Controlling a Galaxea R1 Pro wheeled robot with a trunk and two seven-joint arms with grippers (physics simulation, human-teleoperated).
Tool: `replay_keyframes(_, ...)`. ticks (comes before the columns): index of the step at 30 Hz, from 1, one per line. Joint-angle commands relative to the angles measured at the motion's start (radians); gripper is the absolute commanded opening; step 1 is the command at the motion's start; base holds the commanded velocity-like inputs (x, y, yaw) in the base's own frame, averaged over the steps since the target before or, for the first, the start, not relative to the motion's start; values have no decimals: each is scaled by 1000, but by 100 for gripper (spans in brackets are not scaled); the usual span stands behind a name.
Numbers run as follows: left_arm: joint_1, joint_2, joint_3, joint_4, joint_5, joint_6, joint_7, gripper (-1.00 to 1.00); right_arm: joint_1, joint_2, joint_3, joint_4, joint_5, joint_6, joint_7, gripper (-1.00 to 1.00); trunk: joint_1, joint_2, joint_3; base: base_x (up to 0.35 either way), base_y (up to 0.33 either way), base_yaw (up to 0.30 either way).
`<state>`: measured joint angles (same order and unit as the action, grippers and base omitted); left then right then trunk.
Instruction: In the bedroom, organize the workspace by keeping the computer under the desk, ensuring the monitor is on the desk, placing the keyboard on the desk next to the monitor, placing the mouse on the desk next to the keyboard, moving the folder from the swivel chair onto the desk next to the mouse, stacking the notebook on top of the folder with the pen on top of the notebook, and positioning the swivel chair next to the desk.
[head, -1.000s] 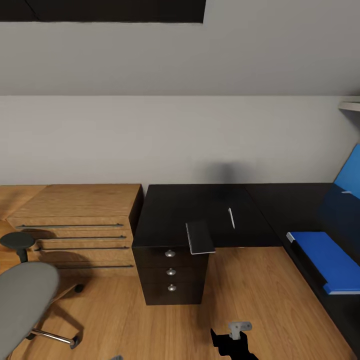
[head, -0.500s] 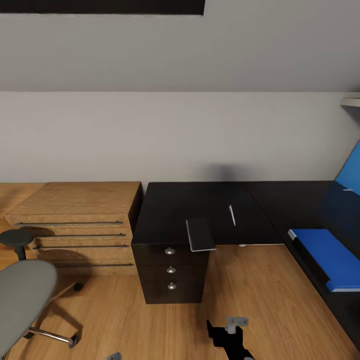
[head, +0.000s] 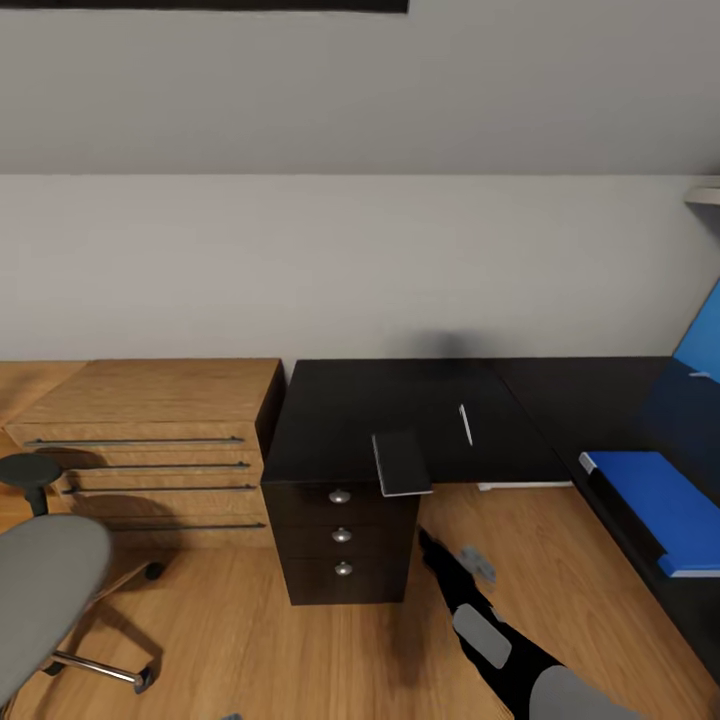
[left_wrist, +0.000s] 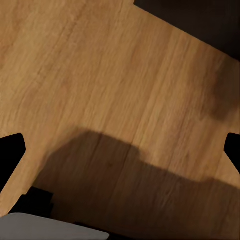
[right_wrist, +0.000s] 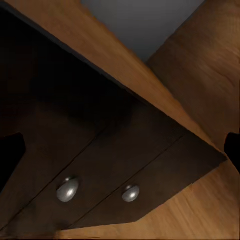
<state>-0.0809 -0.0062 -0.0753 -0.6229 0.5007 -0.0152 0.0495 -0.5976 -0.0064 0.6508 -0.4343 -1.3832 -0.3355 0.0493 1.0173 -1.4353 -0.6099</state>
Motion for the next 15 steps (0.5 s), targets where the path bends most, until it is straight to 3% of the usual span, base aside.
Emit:
replay_keyframes(1,0,0,-6,1,10,-2,5,100,-2,-22,-10,-15,-13,43,86,100,4,-8,-4,0,0,0)
replay_keyframes(3,0,0,-6,2,10,-2,5,100,-2,-38,-33,-24,-13,71,168,100,12,-22,-10,0,0,0)
replay_keyframes(6,0,0,-6,3,10,-2,5,100,-2,-61,-104,-29,-15,96,271,100,23,-43,-20,0,0,0)
replay_keyframes(10,0,1,-5,3,10,-4,4,100,-2,-91,-137,-27,-17,104,308,100,38,-71,-32,0,0,0)
replay_keyframes(15,0,2,-5,3,10,-26,4,100,-1,-100,-141,-26,-17,105,313,100,58,-106,-48,0,0,0)
